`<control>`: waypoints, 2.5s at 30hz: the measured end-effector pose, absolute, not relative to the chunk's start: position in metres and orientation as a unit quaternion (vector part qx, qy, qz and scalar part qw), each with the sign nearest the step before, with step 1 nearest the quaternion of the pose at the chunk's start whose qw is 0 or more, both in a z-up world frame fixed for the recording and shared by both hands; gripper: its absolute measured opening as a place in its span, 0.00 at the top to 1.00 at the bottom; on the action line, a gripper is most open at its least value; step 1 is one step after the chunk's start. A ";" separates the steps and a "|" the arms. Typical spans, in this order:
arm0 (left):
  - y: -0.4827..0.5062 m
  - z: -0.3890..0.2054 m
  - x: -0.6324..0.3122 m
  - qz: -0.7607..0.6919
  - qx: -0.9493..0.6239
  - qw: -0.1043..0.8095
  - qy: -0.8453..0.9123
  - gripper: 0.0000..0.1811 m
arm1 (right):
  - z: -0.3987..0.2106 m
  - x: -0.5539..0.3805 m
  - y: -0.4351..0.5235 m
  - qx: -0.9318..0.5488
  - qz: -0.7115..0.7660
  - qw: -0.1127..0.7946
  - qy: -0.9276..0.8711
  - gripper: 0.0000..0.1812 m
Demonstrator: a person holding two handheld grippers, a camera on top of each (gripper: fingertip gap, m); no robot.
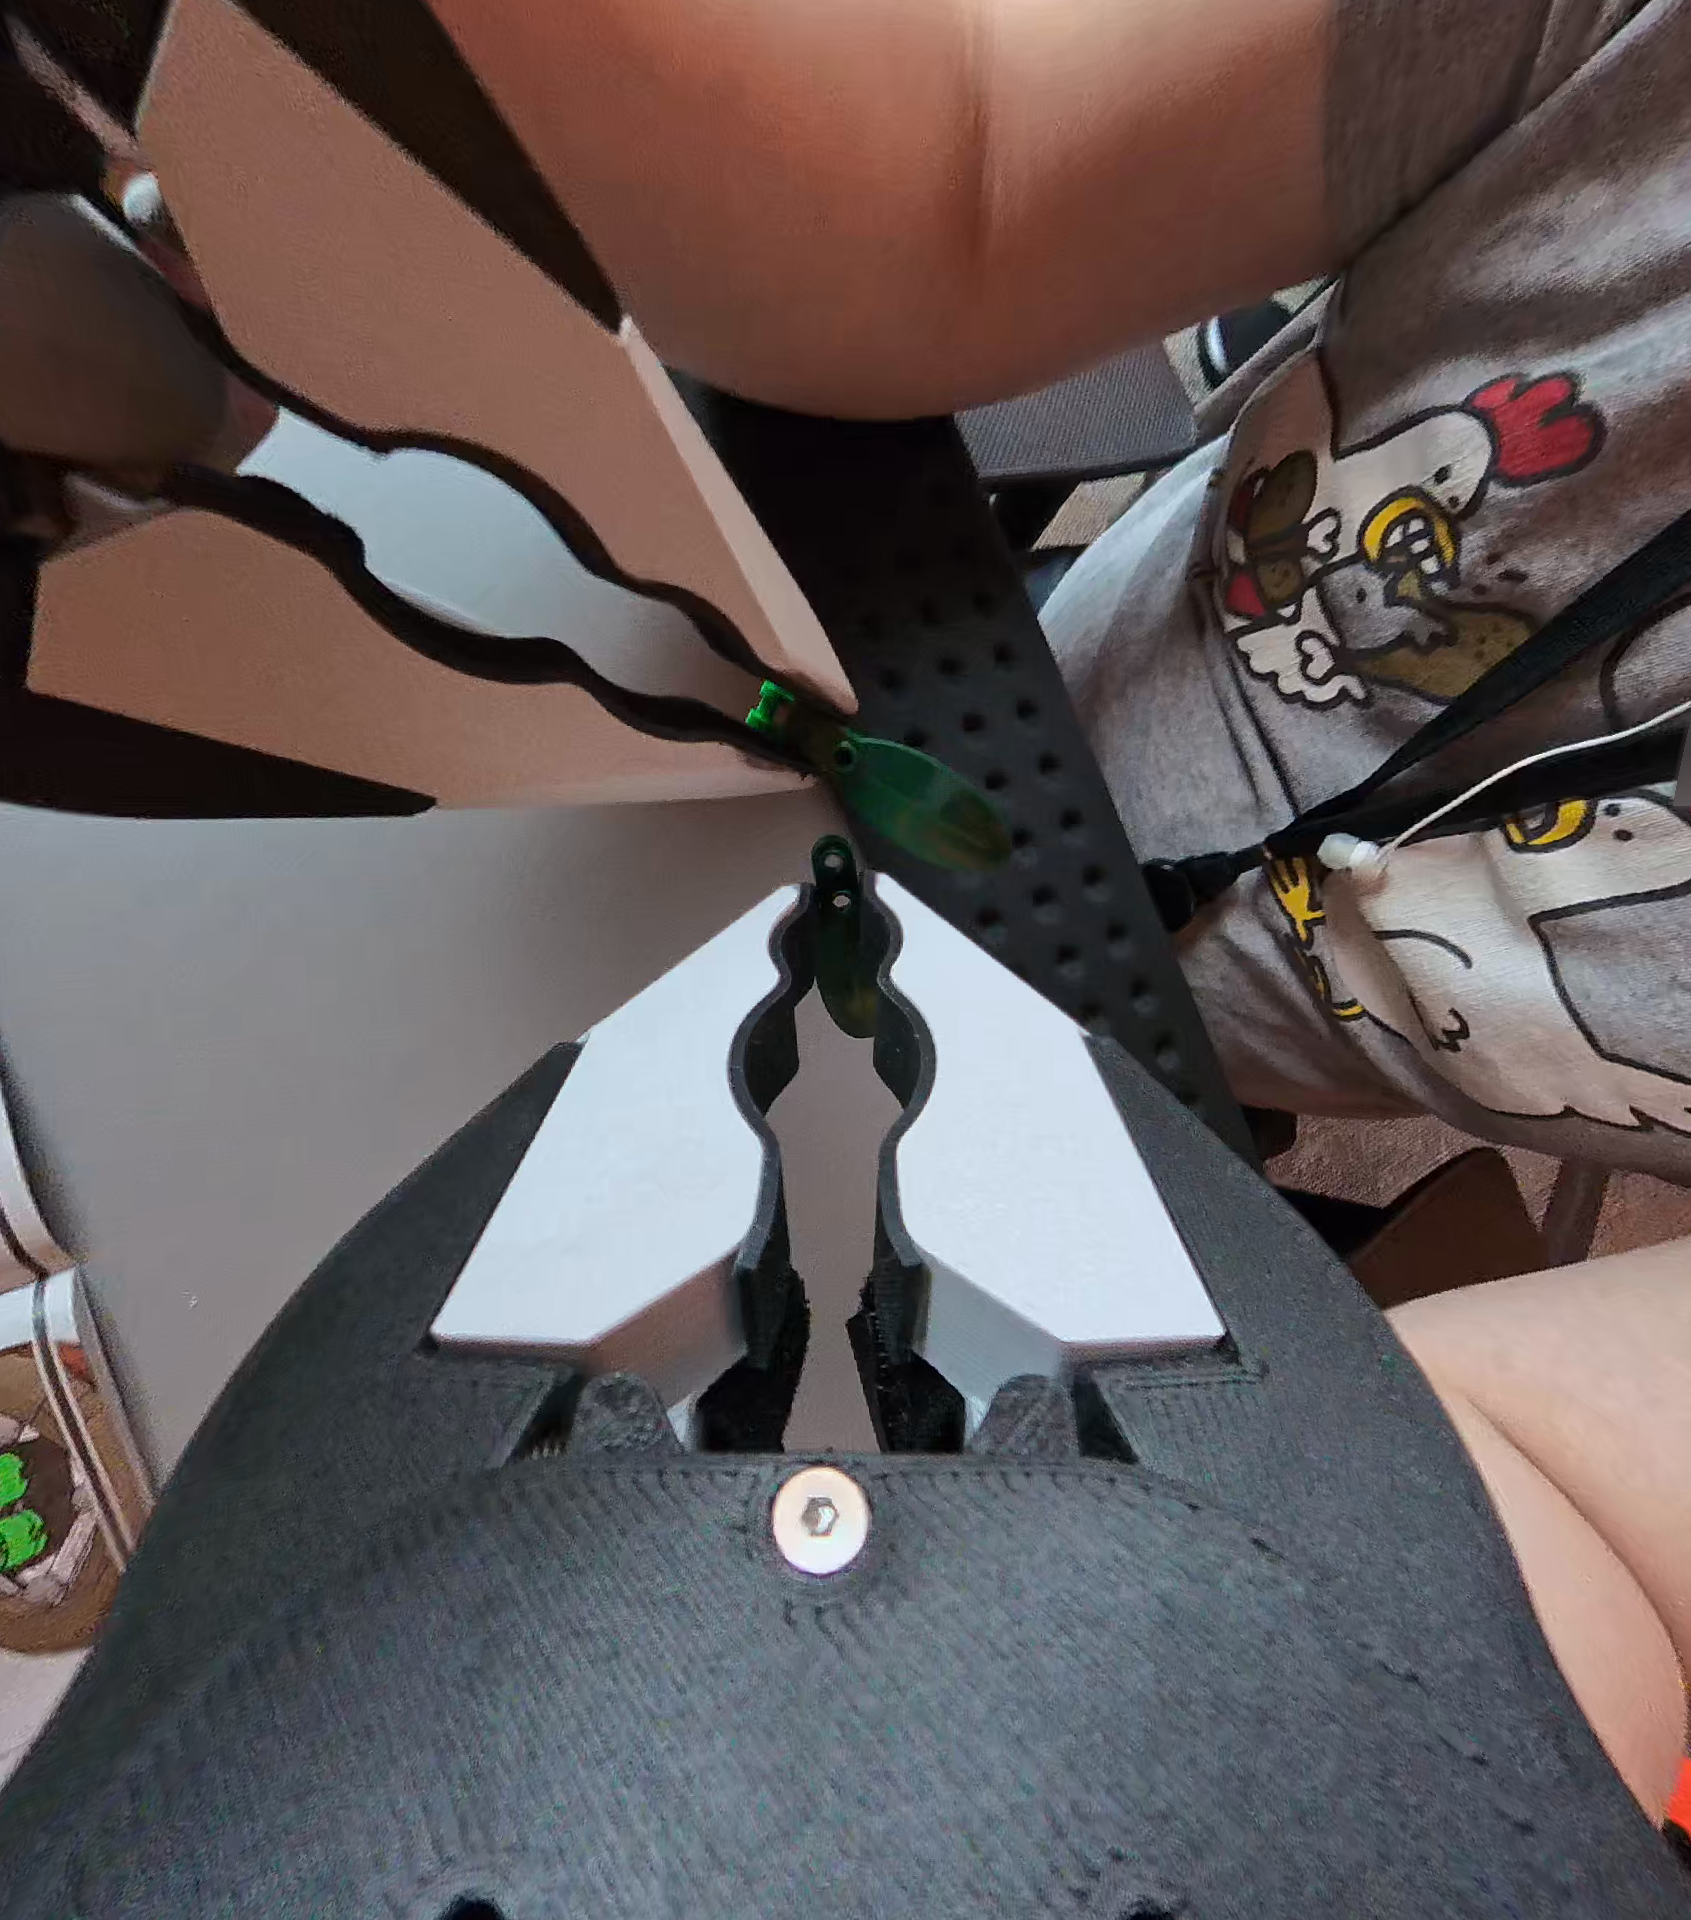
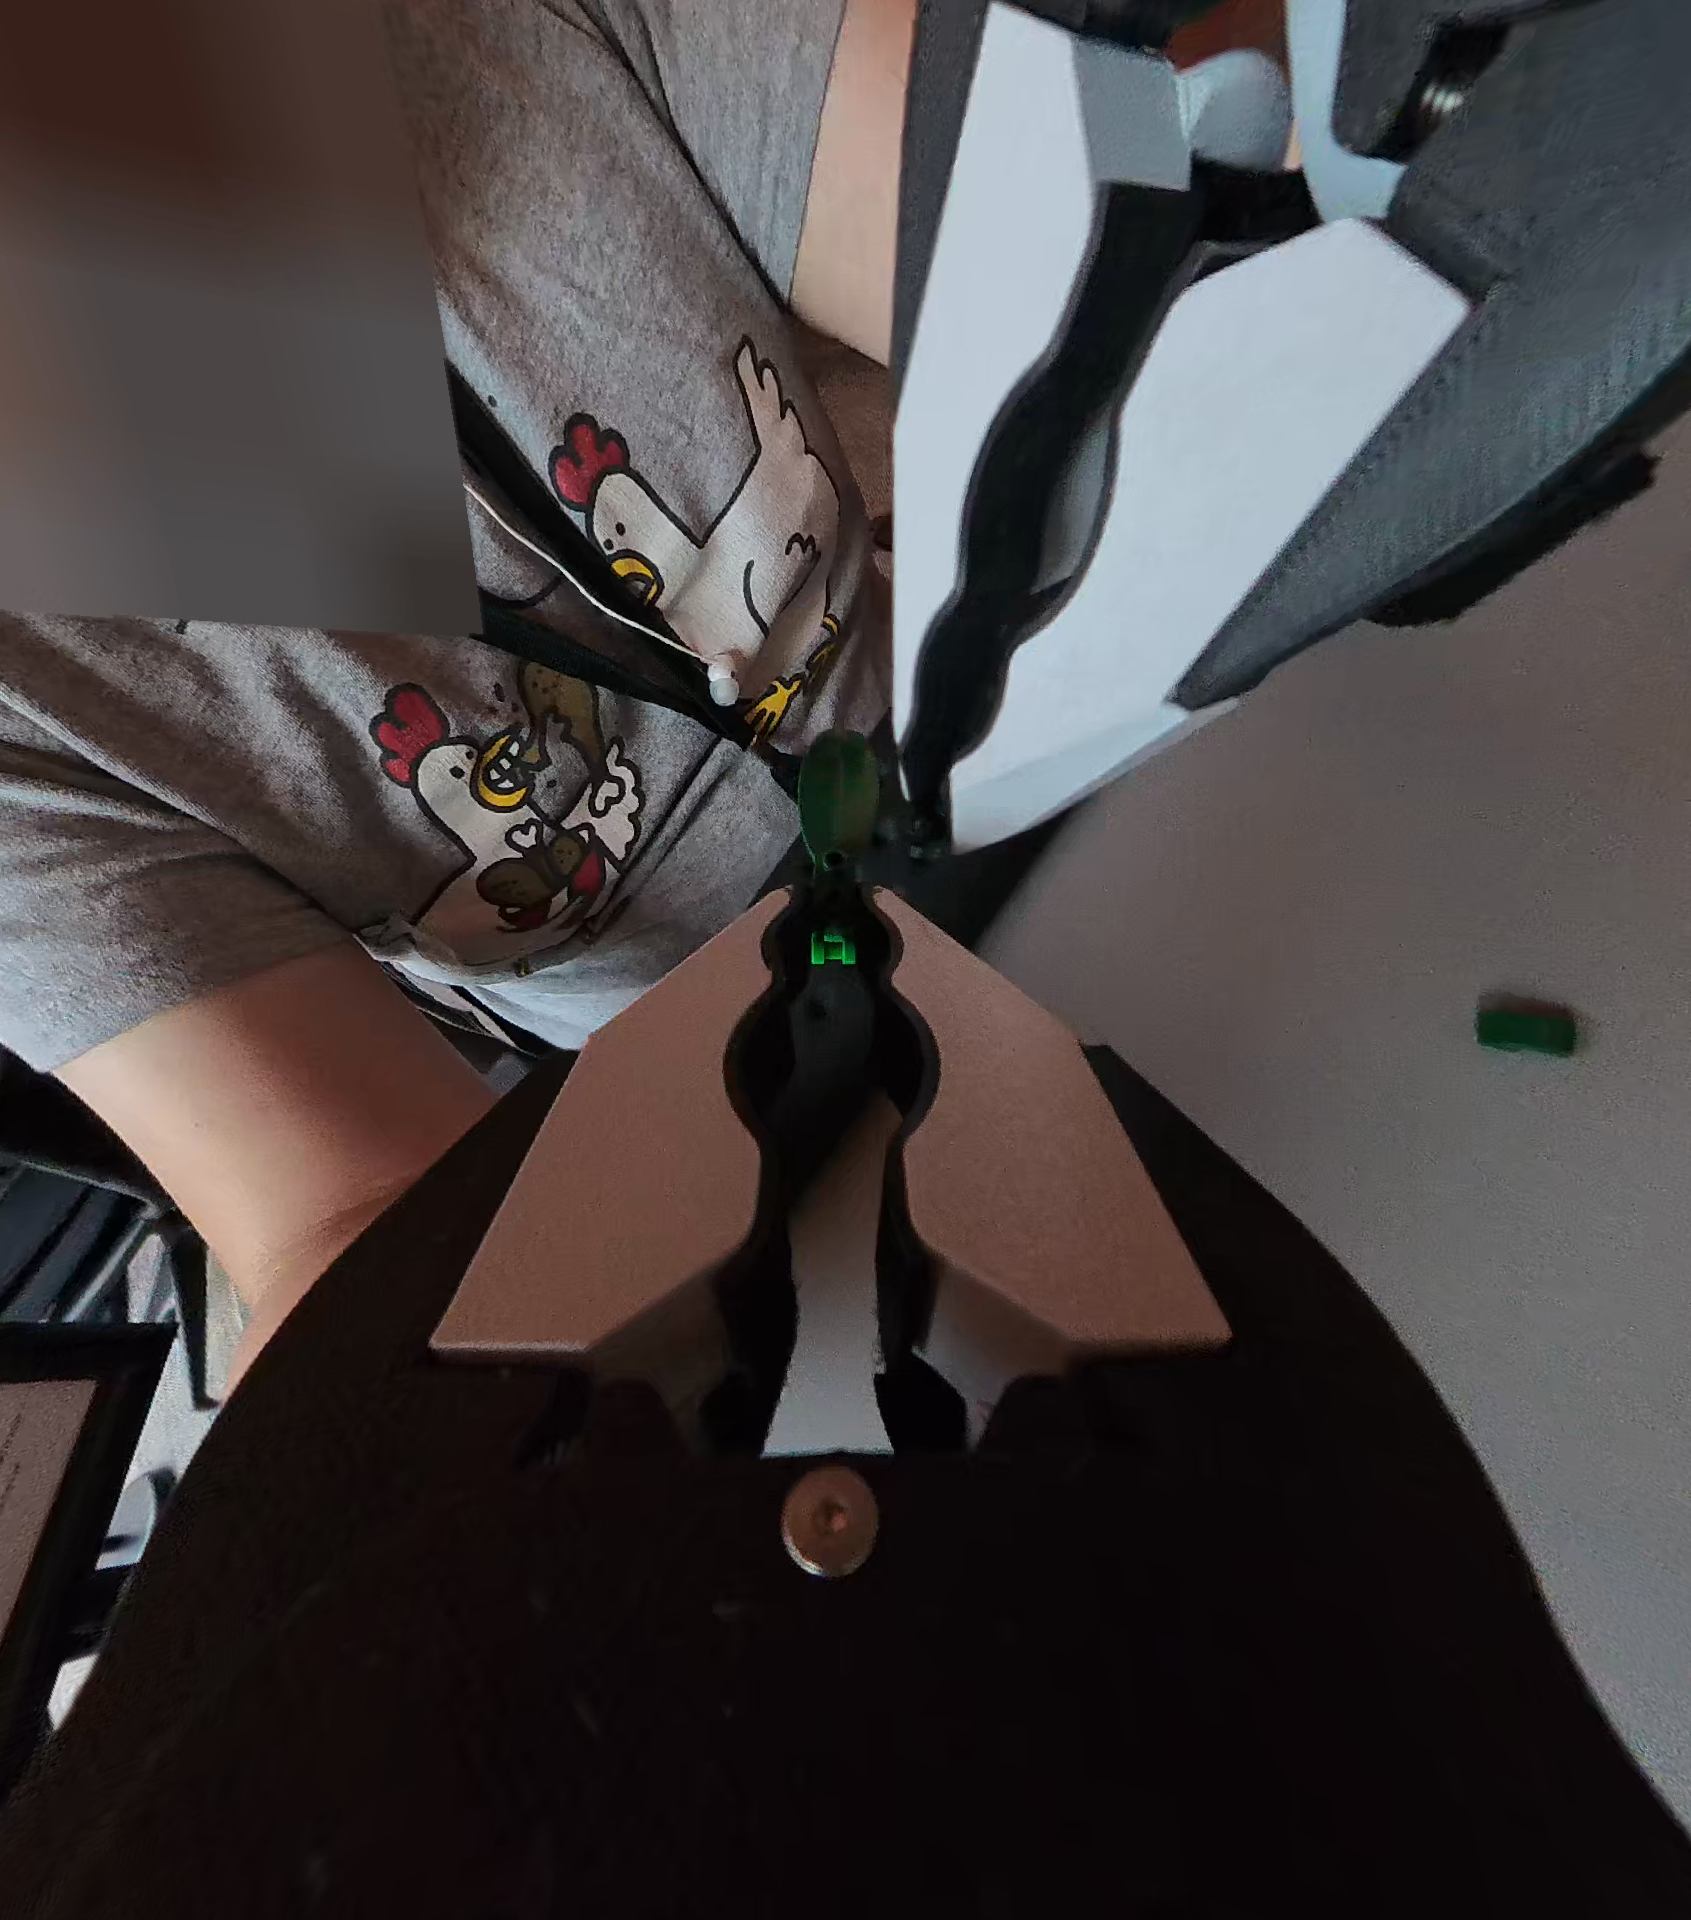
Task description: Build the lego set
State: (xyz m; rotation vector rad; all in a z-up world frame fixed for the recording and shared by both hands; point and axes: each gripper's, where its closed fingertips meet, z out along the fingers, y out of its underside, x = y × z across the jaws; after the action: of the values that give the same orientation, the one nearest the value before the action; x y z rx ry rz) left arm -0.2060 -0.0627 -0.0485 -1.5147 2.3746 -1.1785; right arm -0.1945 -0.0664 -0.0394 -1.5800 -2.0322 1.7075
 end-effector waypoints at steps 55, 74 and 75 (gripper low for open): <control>-0.064 -0.053 -0.210 -0.427 -0.491 0.005 0.760 0.97 | -0.056 -0.211 -0.064 -0.521 0.562 -0.020 -0.642 0.97; -0.064 -0.056 -0.217 -0.424 -0.505 -0.024 0.752 0.97 | -0.058 -0.219 -0.063 -0.505 0.572 -0.015 -0.646 0.97; -0.064 -0.057 -0.218 -0.422 -0.506 -0.027 0.752 0.97 | -0.059 -0.220 -0.063 -0.503 0.574 -0.017 -0.646 0.97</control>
State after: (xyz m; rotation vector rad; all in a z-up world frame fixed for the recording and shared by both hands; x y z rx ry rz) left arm -0.2182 -0.0642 -0.0568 -1.6170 2.4034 -1.3475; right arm -0.2200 -0.0633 -0.0588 -1.5988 -2.0514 1.8211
